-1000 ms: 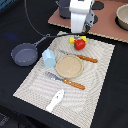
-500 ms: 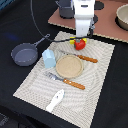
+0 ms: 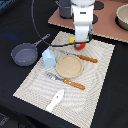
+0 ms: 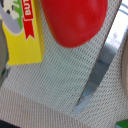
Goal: Interact with the objects in diverse but meaningful ways.
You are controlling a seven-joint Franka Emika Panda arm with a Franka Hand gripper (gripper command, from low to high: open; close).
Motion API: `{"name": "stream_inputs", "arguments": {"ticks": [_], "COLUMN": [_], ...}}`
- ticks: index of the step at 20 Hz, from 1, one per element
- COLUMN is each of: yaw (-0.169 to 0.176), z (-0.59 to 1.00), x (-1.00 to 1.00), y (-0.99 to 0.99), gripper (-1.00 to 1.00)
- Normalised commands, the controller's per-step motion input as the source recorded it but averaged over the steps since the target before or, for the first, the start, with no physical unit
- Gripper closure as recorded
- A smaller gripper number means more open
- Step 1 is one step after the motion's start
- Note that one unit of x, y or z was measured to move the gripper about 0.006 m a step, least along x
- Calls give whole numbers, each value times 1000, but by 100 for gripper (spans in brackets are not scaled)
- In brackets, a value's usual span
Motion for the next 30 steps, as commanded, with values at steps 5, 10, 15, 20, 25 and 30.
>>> {"name": "stream_inputs", "arguments": {"ticks": [5,10,15,20,25,30], "yaw": [4,67,91,41,24,11], "z": [-91,-109,-121,-129,-109,-91], "x": [444,374,313,158,89,119], "y": [0,2,2,0,0,0], "gripper": [-100,-100,-100,-100,-100,100]}}
